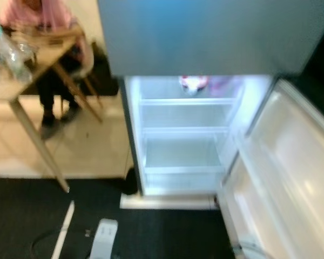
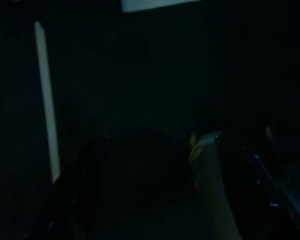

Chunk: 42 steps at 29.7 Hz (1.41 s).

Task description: Restocking fridge

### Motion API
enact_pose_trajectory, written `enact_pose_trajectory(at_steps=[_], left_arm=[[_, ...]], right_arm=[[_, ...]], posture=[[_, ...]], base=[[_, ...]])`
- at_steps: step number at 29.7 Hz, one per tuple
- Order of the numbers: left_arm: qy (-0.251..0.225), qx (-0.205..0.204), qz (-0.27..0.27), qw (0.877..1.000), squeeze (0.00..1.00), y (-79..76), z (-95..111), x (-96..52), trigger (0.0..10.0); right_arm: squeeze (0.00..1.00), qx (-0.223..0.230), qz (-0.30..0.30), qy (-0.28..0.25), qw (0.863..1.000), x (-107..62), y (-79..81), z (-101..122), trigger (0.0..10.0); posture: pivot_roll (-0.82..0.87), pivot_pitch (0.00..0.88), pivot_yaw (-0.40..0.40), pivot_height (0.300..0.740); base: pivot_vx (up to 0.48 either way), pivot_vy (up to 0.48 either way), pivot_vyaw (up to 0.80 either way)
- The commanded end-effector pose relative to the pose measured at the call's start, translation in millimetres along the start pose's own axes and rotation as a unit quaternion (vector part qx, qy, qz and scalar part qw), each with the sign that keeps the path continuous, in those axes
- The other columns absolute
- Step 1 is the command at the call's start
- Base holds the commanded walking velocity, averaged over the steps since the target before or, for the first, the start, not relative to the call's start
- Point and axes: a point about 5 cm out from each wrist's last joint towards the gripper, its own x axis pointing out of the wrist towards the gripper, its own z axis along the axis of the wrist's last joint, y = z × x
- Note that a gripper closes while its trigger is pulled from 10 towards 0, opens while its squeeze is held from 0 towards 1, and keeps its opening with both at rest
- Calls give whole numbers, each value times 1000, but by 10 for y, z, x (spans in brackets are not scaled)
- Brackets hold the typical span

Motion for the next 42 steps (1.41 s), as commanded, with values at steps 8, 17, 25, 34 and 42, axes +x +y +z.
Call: enact_pose_trajectory(at_steps=[8, 17, 25, 34, 42], left_arm=[[11, 4, 1, 1000, 0, 21, -70, -20, 10000], [6, -1, 0, 1000, 0, 22, -53, -17, 10000], [6, -2, -1, 1000, 0, 20, -55, -18, 10000], [9, 2, -2, 1000, 0, 15, -71, -21, 10000], [11, 4, -1, 1000, 0, 21, -75, -22, 10000]], right_arm=[[0, 11, 1, 0, 1000, -4, 40, -15, 10000], [0, 12, 0, 0, 1000, -8, 44, -27, 10000], [0, 12, 0, 3, 1000, -11, 44, -41, 10000], [0, 13, -1, 5, 1000, -15, 38, -54, 10000], [0, 15, -4, 1, 1000, -9, 30, -31, 10000]], posture=[[-75, 0, -49, 723], [-76, 0, -49, 723], [-78, 0, -49, 723], [-79, 0, -49, 723], [-79, 0, -47, 723]], base=[[-395, 0, 0], [-28, 0, 0], [0, 0, 0], [0, 0, 0], [0, 0, 0]])
